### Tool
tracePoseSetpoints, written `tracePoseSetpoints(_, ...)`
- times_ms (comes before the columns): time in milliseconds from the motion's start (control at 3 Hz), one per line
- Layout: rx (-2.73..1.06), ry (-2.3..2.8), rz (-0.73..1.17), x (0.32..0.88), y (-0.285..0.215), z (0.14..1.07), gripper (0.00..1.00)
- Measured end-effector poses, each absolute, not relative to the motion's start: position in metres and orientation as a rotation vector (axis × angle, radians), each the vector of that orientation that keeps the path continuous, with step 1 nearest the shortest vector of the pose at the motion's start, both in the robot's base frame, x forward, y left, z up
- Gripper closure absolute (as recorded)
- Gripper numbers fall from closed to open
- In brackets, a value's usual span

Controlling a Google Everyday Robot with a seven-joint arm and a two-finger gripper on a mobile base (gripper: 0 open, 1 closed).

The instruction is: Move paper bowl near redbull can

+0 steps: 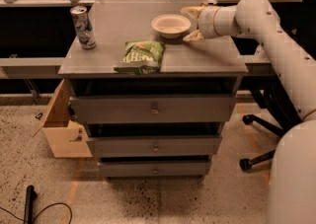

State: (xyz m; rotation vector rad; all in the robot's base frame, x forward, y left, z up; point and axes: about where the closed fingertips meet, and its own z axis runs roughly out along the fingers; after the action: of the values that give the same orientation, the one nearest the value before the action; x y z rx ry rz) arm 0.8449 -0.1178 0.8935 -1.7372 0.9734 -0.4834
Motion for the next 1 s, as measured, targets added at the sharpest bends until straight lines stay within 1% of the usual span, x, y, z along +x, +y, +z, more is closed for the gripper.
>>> tracePoseSetpoints(333, -1.764, 0.954, -0.443, 0.857, -0.099, 0.885, 0.44)
tracePoseSetpoints(667, -1.800, 0.958, -0.391, 0.860, -0.086, 0.872, 0.62)
tracePoseSetpoints(1000, -1.906, 0.978, -0.308, 0.862, -0.059, 0.862, 0.92)
